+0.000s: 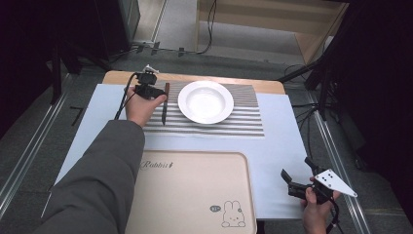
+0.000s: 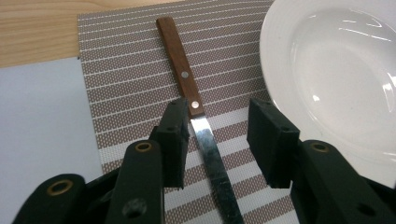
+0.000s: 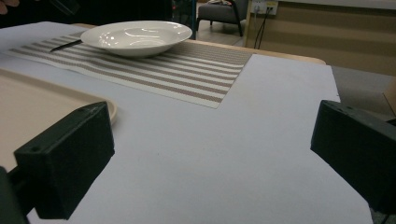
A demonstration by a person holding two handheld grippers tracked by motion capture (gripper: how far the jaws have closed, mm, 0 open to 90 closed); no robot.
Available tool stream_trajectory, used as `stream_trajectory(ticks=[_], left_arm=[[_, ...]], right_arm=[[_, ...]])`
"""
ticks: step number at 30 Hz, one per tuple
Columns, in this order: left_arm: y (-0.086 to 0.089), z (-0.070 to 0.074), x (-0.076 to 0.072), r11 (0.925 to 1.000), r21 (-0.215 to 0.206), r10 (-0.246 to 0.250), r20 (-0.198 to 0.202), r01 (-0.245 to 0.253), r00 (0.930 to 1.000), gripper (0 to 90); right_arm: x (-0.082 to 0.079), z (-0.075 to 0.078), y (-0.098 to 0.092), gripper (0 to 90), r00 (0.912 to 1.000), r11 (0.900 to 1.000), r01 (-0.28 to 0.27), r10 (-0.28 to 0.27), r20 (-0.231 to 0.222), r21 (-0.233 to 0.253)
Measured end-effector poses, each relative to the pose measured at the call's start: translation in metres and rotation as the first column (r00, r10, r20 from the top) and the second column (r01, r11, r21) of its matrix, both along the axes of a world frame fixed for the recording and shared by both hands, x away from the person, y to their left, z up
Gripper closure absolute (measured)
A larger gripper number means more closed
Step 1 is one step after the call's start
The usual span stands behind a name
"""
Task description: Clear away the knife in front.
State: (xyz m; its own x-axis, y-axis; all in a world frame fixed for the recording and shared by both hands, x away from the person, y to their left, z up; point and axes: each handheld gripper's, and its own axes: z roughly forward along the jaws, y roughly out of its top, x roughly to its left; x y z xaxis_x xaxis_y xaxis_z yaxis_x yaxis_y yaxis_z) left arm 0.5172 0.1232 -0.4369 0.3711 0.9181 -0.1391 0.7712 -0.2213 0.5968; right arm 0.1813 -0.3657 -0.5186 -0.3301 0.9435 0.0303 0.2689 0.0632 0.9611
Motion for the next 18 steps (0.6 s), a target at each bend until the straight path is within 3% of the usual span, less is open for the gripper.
stream_trajectory(ticks=[4,12,14,18], left_arm=[[-0.005,-0.008,0.009,0.9995,0.03,0.01,-0.017,-0.01,0.9998,62.3],[-0.011,-0.022,0.021,0.9986,0.045,0.029,-0.048,-0.026,0.9985,64.7],[-0.013,-0.026,0.024,0.9966,0.074,0.039,-0.049,-0.035,0.998,64.7],[-0.013,-0.03,0.026,0.9965,0.072,0.048,-0.054,-0.044,0.9974,64.7]], right_arm=[[0.0,0.0,0.0,0.0,1.0,1.0,0.0,0.0,-0.001,0.005],[0.0,0.0,-0.001,0.0,1.0,1.0,-0.001,0.001,0.003,0.011],[0.0,0.0,-0.001,0.0,1.0,1.0,-0.003,0.003,0.004,0.012],[0.0,0.0,-0.001,0.0,1.0,1.0,-0.004,0.004,0.005,0.01]])
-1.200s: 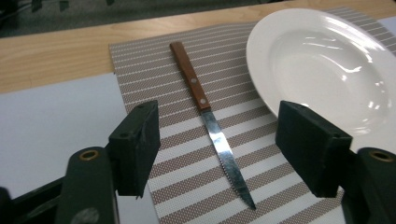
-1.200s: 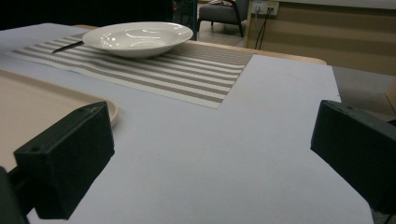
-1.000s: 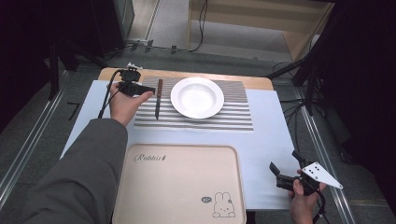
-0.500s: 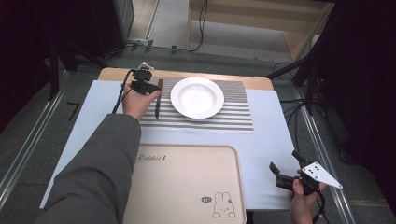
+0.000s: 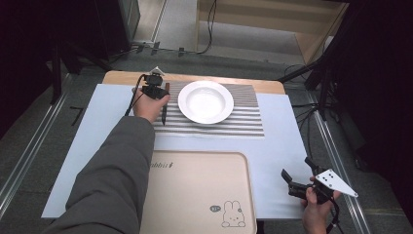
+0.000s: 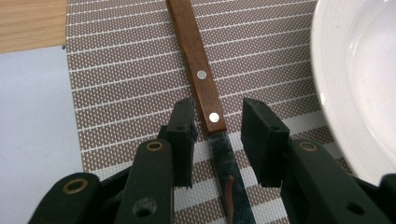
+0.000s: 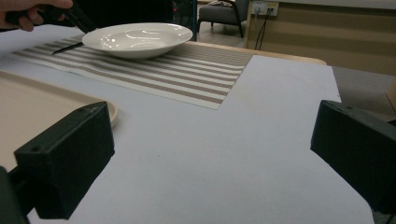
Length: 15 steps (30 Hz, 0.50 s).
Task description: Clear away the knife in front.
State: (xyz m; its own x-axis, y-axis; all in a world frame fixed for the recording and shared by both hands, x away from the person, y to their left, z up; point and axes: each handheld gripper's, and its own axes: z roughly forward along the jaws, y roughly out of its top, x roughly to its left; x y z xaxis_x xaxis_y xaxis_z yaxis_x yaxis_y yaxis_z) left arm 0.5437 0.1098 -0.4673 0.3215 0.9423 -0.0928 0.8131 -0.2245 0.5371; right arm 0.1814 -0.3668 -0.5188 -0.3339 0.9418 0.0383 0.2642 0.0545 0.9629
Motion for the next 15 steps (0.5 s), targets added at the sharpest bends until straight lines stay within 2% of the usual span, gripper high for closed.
stream_trajectory(ticks=[6,10,12,15], left_arm=[[-0.003,-0.009,0.002,1.0,-0.002,0.003,-0.009,-0.003,1.0,66.9],[-0.004,-0.014,0.003,0.9996,0.026,0.0,-0.02,0.001,0.9998,68.1],[-0.005,-0.015,0.003,0.9994,0.033,-0.008,-0.004,0.009,1.0,70.3],[-0.008,-0.017,0.002,0.9976,0.066,-0.022,0.024,0.02,0.9995,71.6]], right_arm=[[0.0,0.0,0.0,0.0,1.0,1.0,0.001,-0.001,-0.001,0.001],[0.0,0.0,0.0,0.0,1.0,1.0,0.003,-0.003,-0.001,0.001],[0.0,0.0,0.0,0.0,1.0,1.0,0.003,-0.003,-0.001,0.001],[0.0,0.0,0.0,0.0,1.0,1.0,0.003,-0.003,-0.001,0.001]])
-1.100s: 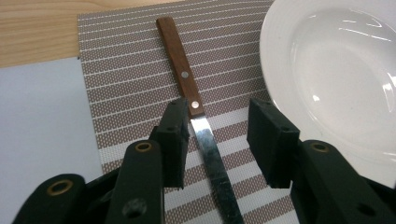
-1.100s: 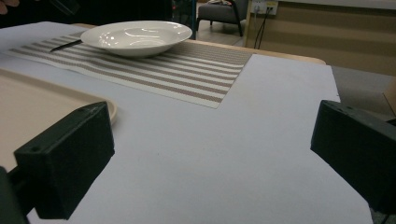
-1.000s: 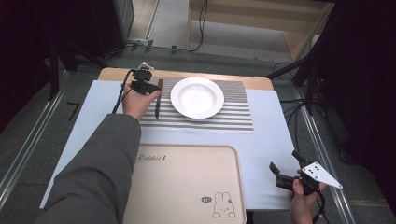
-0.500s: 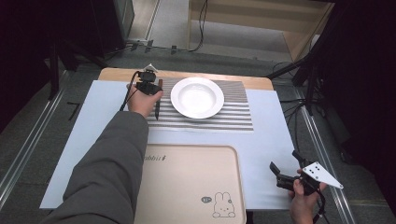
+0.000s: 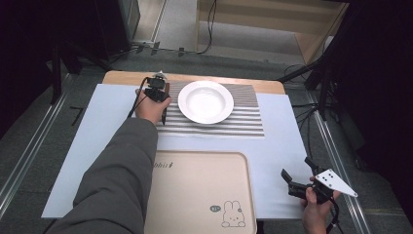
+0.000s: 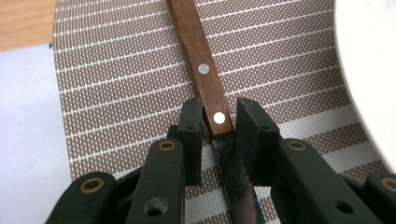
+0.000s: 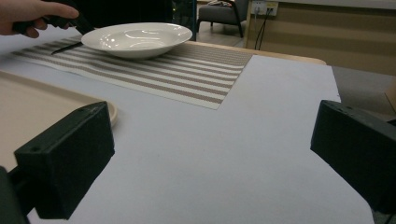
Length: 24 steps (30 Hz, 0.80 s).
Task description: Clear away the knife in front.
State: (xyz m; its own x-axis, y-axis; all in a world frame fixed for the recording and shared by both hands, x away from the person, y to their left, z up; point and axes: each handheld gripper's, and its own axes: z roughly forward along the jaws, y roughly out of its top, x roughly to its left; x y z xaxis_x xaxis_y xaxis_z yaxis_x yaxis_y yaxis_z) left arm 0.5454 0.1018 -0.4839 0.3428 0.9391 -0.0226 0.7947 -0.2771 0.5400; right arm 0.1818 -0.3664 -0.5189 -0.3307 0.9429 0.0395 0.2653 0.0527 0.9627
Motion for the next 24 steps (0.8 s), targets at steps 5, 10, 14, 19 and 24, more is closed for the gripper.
stream_trajectory(ticks=[5,10,14,19,24], left_arm=[[0.0003,-0.0008,0.0009,0.9999,-0.001,0.014,0.011,-0.014,0.9998,73.8],[0.0012,-0.0011,0.0012,0.9999,-0.004,0.014,0.014,-0.014,0.9998,76.2],[0.0007,-0.0012,0.0007,1.0,0.005,0.006,0.019,-0.006,0.9998,77.1],[-0.001,-0.0007,-0.0013,0.9997,0.025,-0.009,0.023,0.008,0.9997,77.4],[-0.0001,0.0005,-0.002,0.9997,0.011,-0.021,0.012,0.021,0.9997,77.4]], right_arm=[[-0.0001,0.0,0.0001,0.0,1.0,1.0,0.001,-0.001,0.0,0.0],[-0.0001,-0.0001,0.0001,0.0,1.0,1.0,0.0,0.0,0.0,0.0],[0.0,0.0,0.0006,0.0,1.0,1.0,0.001,-0.001,-0.003,0.0],[-0.0001,-0.0001,0.0005,0.0,1.0,1.0,0.001,-0.001,-0.003,-0.001],[0.0002,-0.0001,0.0001,0.0,1.0,1.0,0.002,-0.002,0.0,0.0]])
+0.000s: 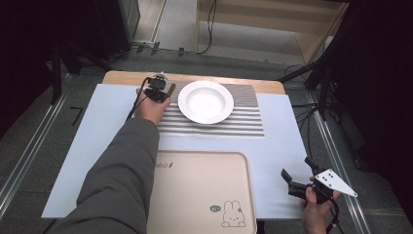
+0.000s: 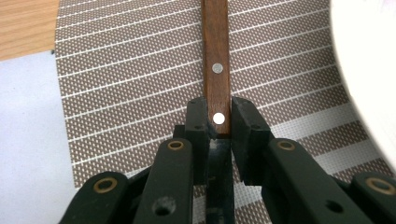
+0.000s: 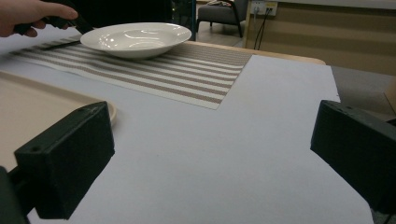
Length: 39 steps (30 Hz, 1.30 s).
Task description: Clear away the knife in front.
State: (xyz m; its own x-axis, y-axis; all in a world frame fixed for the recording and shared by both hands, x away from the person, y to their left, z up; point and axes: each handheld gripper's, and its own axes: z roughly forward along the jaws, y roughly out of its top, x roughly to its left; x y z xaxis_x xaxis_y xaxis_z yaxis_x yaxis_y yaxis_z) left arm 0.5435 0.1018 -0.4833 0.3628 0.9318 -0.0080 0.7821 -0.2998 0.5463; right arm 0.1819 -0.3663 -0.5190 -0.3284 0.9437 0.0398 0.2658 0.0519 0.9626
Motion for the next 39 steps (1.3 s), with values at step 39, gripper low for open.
stream_trajectory(ticks=[39], left_arm=[[0.026,0.048,-0.054,0.99,-0.096,-0.099,0.044,0.103,0.9941,77.4]], right_arm=[[0.001,0.0,0.001,0.0,1.0,1.0,-0.001,0.001,-0.004,-0.015]])
